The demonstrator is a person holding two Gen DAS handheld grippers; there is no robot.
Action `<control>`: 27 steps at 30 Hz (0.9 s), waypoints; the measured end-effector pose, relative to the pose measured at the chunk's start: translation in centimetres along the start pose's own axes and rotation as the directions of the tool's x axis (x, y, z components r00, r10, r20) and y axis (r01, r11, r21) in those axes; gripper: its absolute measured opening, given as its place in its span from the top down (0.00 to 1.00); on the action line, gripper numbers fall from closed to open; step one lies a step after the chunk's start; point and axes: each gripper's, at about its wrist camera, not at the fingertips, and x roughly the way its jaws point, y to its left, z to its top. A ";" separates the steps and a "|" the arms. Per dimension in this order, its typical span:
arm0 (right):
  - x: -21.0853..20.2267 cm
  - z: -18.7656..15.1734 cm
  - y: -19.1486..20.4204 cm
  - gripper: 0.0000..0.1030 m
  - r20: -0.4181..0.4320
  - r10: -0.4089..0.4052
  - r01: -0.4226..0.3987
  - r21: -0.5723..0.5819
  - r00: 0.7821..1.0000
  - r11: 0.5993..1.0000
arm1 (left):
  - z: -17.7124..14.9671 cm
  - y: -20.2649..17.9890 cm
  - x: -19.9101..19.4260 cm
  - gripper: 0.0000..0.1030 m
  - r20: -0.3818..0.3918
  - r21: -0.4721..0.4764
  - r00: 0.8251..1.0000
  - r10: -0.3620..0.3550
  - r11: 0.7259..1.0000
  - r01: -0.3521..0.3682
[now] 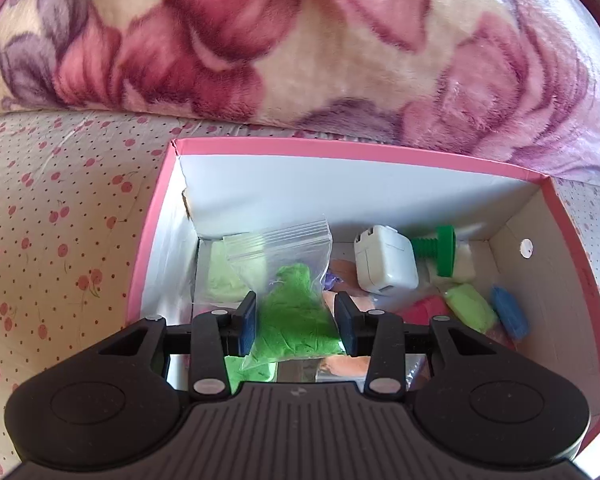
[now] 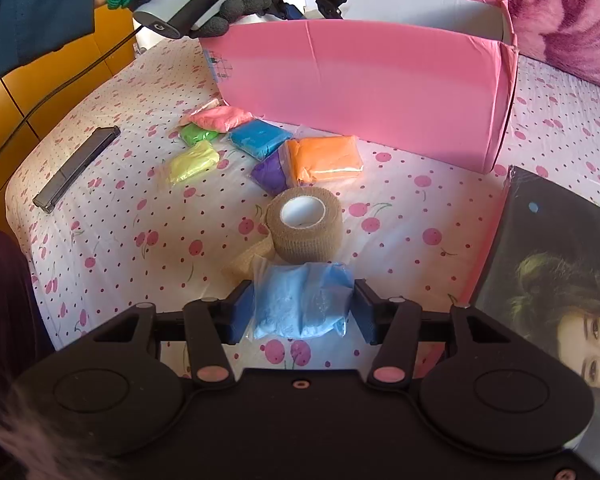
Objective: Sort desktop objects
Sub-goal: 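Carry the green bag into the pink box and open the left tool, then move the left tool back to the tan tape roll and grasp it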
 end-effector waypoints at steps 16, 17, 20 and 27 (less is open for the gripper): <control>-2.0 -0.1 -1.6 0.55 0.050 -0.017 0.013 0.076 0.999 0.997 | -2.5 -0.6 -8.5 0.48 0.155 0.069 0.983 -0.093 0.994 0.084; -2.0 -0.2 -1.6 0.55 0.045 -0.021 0.018 0.073 0.999 0.997 | -3.4 -0.7 -9.9 0.48 0.167 0.086 0.978 -0.125 0.990 0.111; -1.8 -0.3 -0.9 0.54 0.037 -0.041 0.040 0.029 0.998 0.999 | -6.9 -1.1 -13.7 0.48 0.174 0.141 0.959 -0.225 0.969 0.202; -0.6 -0.2 0.4 0.42 0.022 -0.102 0.104 -0.064 0.994 0.993 | -16.4 -3.3 -14.0 0.48 0.034 0.205 0.951 -0.307 0.933 0.294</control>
